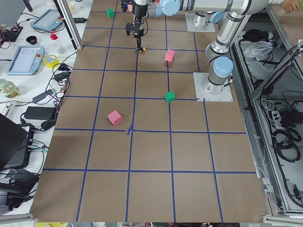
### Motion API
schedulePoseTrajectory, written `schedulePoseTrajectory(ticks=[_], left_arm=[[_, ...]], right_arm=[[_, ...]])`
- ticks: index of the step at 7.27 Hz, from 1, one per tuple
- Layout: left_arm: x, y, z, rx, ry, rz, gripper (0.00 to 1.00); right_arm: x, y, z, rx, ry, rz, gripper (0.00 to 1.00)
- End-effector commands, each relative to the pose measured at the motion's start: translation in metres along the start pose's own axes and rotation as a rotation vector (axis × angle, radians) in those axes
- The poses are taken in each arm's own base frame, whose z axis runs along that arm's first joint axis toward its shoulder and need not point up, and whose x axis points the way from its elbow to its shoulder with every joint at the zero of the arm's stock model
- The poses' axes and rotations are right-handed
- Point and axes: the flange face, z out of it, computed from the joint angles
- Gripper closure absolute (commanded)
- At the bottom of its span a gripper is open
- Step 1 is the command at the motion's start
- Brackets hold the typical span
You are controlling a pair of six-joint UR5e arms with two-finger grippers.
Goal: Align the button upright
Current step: 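Open the right gripper, releasing the switch on its side, and raise it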
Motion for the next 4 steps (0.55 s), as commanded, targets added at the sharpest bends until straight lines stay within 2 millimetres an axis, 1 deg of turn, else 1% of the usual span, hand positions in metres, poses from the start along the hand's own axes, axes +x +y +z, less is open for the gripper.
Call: schedulePoseTrajectory(ticks=[1, 2, 3, 4], left_arm=[[-0.001, -0.005, -0.007, 0.014, 0.000, -0.013, 0.00], [0.000, -0.004, -0.002, 0.004, 0.002, -0.017, 0.00], [0.001, -0.006, -0.007, 0.029, 0.006, -0.019, 0.00], [0.002, -0.010, -0.005, 0.079, 0.007, -0.013, 0.00]], right_arm=[[0.019, -0.002, -0.062, 0.019, -0.004, 0.010, 0.00], [0.052, -0.006, -0.107, 0.009, 0.001, 0.024, 0.00], [0.104, -0.007, -0.147, -0.036, 0.005, 0.035, 0.00], [0.149, -0.001, -0.184, -0.073, 0.011, 0.029, 0.00]])
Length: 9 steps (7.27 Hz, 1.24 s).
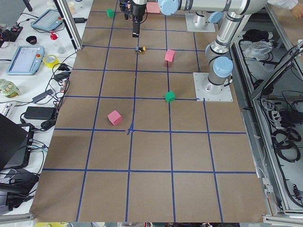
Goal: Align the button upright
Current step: 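Open the right gripper, releasing the switch on its side, and raise it, then reach the left gripper to the lying switch and grasp its body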
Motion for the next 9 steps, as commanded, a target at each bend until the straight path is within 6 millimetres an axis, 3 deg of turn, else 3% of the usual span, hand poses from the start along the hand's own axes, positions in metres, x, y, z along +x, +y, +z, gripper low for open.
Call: schedulePoseTrajectory(ticks=[1, 3, 5, 7, 9], left_arm=[[0.001, 0.001, 0.011, 0.033, -0.002, 0.001, 0.00], [0.002, 0.007, 0.050, 0.067, -0.005, 0.018, 0.00], [0.018, 0.022, 0.080, 0.115, 0.004, 0.012, 0.00], [0.074, 0.041, 0.108, 0.209, 0.026, 0.061, 0.00], [0.118, 0.061, 0.131, 0.215, -0.017, 0.029, 0.00]], right_arm=[[0.082, 0.020, -0.085, -0.061, 0.019, -0.015, 0.00], [0.086, 0.050, -0.135, -0.045, 0.023, -0.023, 0.00], [0.086, 0.055, -0.145, -0.025, 0.008, -0.040, 0.00], [0.086, 0.053, -0.142, -0.019, 0.006, -0.084, 0.00], [0.086, 0.053, -0.138, -0.025, 0.009, -0.086, 0.00]])
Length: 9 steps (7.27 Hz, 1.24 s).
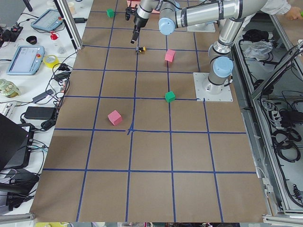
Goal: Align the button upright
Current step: 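Reach the left gripper to the lying switch and grasp its body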
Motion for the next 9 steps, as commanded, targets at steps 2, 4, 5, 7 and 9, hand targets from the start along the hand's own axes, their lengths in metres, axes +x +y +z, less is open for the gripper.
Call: schedulePoseTrajectory(ticks=[2, 4, 5, 7, 9], left_arm=[[0.059, 0.036, 0.033, 0.083, -0.079, -0.074, 0.00], [0.061, 0.043, 0.057, 0.042, -0.074, -0.102, 0.00], [0.063, 0.050, 0.062, 0.029, -0.064, -0.141, 0.00], [0.065, 0.063, 0.071, 0.057, -0.055, -0.212, 0.08], [0.085, 0.089, 0.088, 0.034, -0.046, -0.173, 0.09]], right_arm=[[-0.001, 0.000, 0.002, 0.000, -0.008, -0.005, 0.00], [-0.001, -0.002, 0.001, 0.009, -0.006, -0.005, 0.00], [-0.001, -0.003, -0.001, 0.024, -0.004, -0.005, 0.00], [-0.001, -0.004, -0.002, 0.027, -0.007, -0.006, 0.00], [-0.001, -0.004, -0.004, 0.029, -0.004, -0.005, 0.00]])
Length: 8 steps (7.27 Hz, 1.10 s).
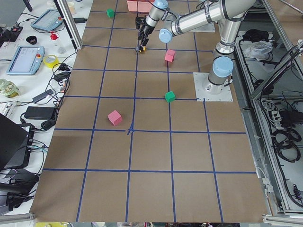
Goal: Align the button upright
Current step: 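Reach the left gripper to the lying switch and grasp its body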
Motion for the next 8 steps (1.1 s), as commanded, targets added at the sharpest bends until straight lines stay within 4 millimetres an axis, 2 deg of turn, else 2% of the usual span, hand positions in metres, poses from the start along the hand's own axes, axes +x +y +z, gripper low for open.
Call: schedulePoseTrajectory(ticks=[1, 2, 3, 4, 5, 7, 8], left_arm=[[0.030, 0.024, 0.015, 0.057, 0.055, 0.035, 0.10], [0.043, 0.032, 0.029, 0.102, 0.084, 0.044, 0.10], [0.046, 0.046, 0.046, 0.141, 0.050, 0.053, 0.11], [0.062, 0.065, 0.055, 0.168, 0.024, -0.032, 0.13], [0.070, 0.076, 0.065, 0.190, -0.017, -0.032, 0.17], [0.089, 0.099, 0.086, 0.228, 0.029, -0.036, 0.18], [0.098, 0.110, 0.095, 0.216, 0.033, -0.015, 0.18]], right_arm=[[0.000, 0.000, -0.001, 0.001, 0.002, 0.000, 0.00], [0.000, 0.000, -0.001, 0.001, 0.000, 0.000, 0.00], [0.000, -0.001, 0.000, -0.001, -0.001, 0.000, 0.00], [0.001, -0.001, 0.000, 0.001, 0.007, 0.000, 0.00], [0.004, -0.001, 0.000, 0.002, 0.016, 0.003, 0.00], [0.029, -0.003, 0.002, -0.011, 0.004, 0.049, 0.00], [0.032, -0.003, 0.001, -0.009, 0.010, 0.051, 0.00]])
